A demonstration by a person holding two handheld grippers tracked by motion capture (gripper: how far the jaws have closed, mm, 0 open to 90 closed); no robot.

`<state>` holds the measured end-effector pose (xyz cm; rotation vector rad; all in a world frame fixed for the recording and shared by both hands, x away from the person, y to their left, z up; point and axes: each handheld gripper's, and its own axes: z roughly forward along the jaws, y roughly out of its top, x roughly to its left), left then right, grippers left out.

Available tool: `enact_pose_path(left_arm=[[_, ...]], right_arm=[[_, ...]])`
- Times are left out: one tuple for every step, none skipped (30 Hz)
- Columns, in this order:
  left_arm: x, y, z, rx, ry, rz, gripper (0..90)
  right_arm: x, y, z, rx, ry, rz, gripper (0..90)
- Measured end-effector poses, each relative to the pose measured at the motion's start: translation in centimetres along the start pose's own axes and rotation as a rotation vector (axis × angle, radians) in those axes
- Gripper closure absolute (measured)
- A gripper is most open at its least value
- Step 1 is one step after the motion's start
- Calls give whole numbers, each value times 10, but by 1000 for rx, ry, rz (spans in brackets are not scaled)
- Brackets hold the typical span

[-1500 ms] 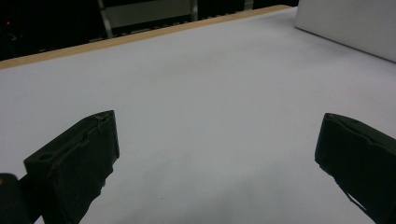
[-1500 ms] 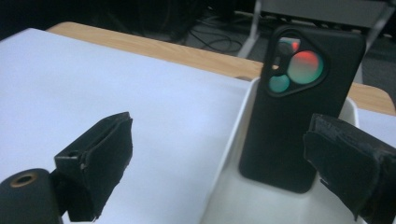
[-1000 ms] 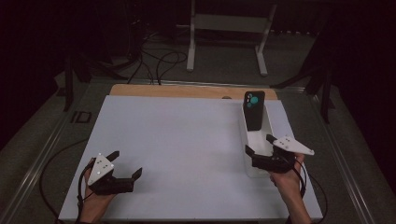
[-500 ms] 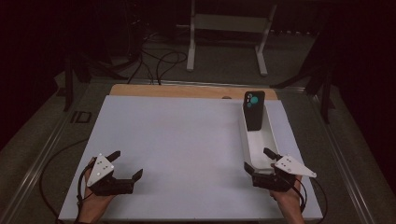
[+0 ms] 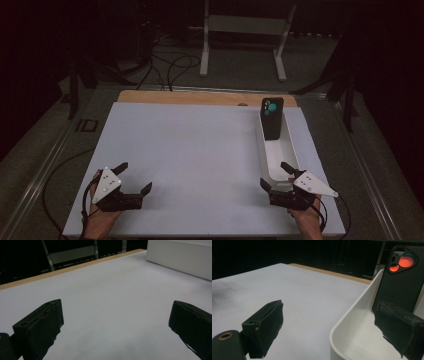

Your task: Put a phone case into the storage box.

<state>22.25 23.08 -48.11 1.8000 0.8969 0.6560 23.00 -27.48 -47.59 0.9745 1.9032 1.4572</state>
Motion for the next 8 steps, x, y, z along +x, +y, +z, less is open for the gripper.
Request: enact_pose_path(left_arm=[[0,-1,1,1,-2,-1,1],[0,-1,2,4,0,-2,1],[0,-2,3,9,0,-2,1],[0,-2,3,13,1,-2,1],[-1,-2,4,15,4,0,1],[-1,-2,4,16,7,2,1],[-1,-2,4,16,7,2,1],[-1,-1,5,16,15,2,1]], right_arm=[[0,-1,1,-1,1,0,82],[0,-1,2,1,0,4,82],[0,-1,2,6,4,7,82],[1,-1,3,10,5,5,82],[1,-1,3,12,0,0,82],[2,-1,4,14,2,-6,81],[2,-1,4,14,2,-6,81],[3,0,4,17,2,-7,81]])
